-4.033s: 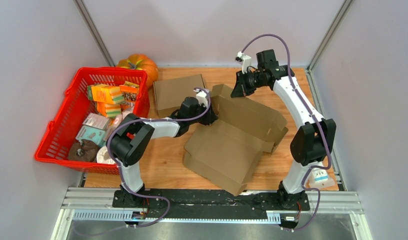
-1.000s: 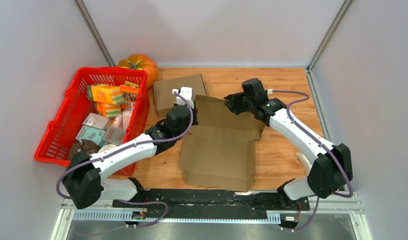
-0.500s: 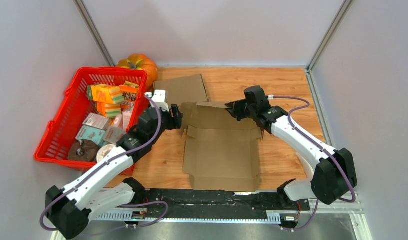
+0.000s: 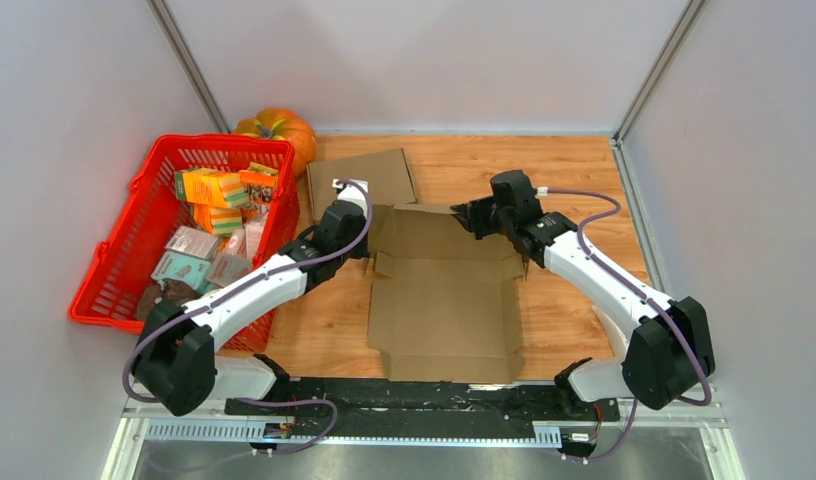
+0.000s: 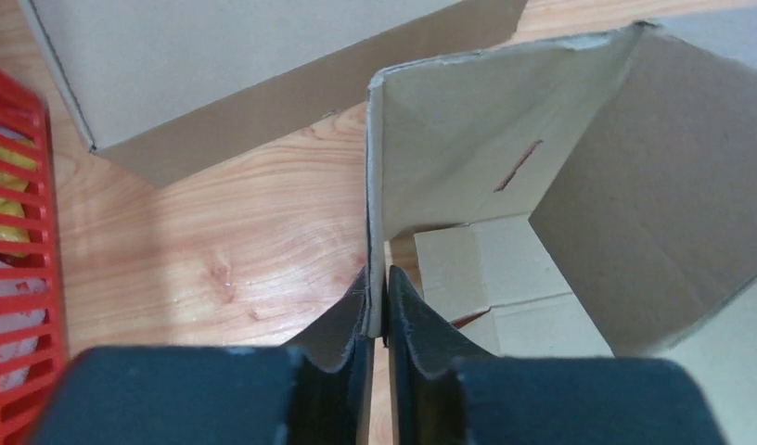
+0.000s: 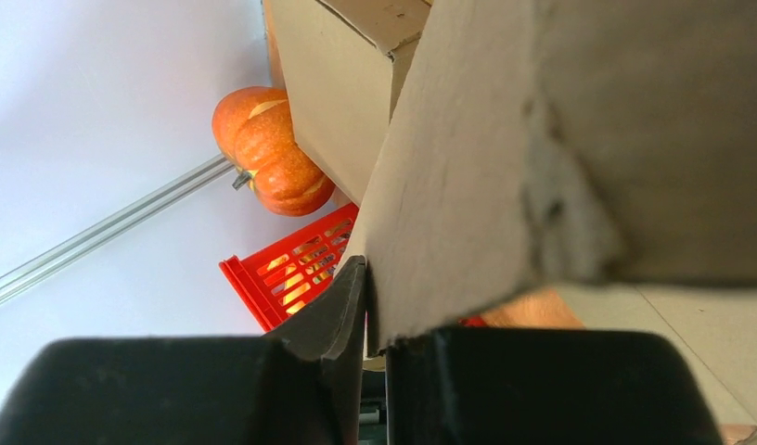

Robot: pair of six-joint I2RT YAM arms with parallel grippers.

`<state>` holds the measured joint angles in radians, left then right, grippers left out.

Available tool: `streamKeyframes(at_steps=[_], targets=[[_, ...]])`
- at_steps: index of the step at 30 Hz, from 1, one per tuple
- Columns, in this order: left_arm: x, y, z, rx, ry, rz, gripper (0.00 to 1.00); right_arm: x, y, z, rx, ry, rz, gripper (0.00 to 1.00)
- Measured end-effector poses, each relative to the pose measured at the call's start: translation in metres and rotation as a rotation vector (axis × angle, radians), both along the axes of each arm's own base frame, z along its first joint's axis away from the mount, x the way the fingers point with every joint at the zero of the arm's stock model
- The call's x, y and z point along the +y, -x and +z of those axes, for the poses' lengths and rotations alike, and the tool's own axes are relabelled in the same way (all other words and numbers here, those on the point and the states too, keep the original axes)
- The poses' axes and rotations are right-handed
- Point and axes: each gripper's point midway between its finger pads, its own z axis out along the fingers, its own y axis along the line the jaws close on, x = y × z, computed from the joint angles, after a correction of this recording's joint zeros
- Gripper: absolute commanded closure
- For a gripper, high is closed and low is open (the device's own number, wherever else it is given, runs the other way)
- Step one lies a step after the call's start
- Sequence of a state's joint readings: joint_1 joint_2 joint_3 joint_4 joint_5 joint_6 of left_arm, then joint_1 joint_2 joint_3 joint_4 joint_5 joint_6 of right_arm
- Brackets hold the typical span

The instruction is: Fold the paper box

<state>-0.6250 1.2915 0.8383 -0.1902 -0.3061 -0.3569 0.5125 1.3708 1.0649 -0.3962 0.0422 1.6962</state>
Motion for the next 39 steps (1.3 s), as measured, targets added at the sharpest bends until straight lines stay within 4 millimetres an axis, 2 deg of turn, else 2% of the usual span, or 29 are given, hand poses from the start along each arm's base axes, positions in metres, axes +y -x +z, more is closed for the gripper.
streamKeyframes(at_steps=[2,9,19,24,28,31,34,38,39], targets=[[-0.003,0.0,0.001,0.001,0.006,-0.012,1.0,0.0,-0.001,0.001,-0.004,-0.001,0.0,0.91],[-0.016,0.014,0.005,0.04,0.063,-0.09,1.0,-0.006,-0.004,0.0,-0.021,0.027,-0.003,0.97],[-0.05,0.041,0.018,0.133,0.201,-0.157,1.0,-0.018,0.006,-0.006,-0.086,0.077,-0.007,0.96],[-0.067,0.059,0.027,0.13,0.249,-0.195,1.0,-0.022,0.015,-0.001,-0.13,0.099,0.01,0.95],[-0.074,0.062,0.021,0.113,0.281,-0.205,0.99,-0.024,0.019,0.0,-0.162,0.14,0.04,0.9],[-0.08,0.063,0.014,0.082,0.319,-0.219,0.96,-0.024,0.021,-0.003,-0.201,0.202,0.072,0.89],[-0.089,0.066,0.011,0.056,0.354,-0.25,0.86,-0.024,0.027,-0.001,-0.265,0.232,0.097,0.88],[-0.098,0.068,0.005,0.026,0.385,-0.298,0.58,-0.027,0.031,-0.006,-0.31,0.242,0.103,0.9],[-0.098,0.069,0.002,0.02,0.385,-0.306,0.56,-0.026,0.031,-0.006,-0.319,0.241,0.106,0.9]])
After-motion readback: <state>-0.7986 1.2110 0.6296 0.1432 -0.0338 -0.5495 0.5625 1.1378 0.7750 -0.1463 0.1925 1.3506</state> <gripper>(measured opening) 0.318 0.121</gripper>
